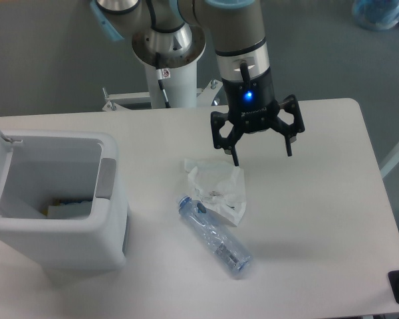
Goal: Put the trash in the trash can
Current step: 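Lower the open gripper toward the crumpled white tissue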
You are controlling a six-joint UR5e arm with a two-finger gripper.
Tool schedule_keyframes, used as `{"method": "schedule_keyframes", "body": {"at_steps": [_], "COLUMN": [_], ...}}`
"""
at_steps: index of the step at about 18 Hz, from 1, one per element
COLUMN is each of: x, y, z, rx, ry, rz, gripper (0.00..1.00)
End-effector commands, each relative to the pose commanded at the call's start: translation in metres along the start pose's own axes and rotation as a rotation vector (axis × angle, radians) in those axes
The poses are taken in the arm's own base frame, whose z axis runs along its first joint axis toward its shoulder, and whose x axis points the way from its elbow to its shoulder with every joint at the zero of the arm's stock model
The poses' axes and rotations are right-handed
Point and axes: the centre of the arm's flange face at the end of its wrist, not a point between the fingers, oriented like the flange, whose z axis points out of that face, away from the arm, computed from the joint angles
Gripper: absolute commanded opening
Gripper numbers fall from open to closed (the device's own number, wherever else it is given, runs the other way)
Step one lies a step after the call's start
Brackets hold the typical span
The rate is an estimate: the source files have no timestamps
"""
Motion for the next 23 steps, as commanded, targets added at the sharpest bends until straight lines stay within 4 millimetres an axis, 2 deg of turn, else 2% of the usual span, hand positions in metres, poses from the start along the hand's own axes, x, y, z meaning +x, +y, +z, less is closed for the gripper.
{"method": "schedule_keyframes", "body": {"at_steps": [8, 12, 15, 18, 20, 23], "x": [0.004, 0.009, 0.013, 0.041, 0.048, 0.069], "y": [0.01, 0.018, 0.034, 0.04, 0.051, 0.053], "z": [0.009, 0.028, 0.049, 0.065, 0.079, 0.097], "rx": [-0.035, -0.067, -0.14, -0.204, -0.242, -0.269], "ry": [-0.009, 0.008, -0.032, -0.053, -0.047, -0.024], "rz": [0.011, 0.012, 0.012, 0.058, 0.016, -0.073], "gripper": [1.0, 1.0, 1.0, 1.0, 1.0, 1.0]}}
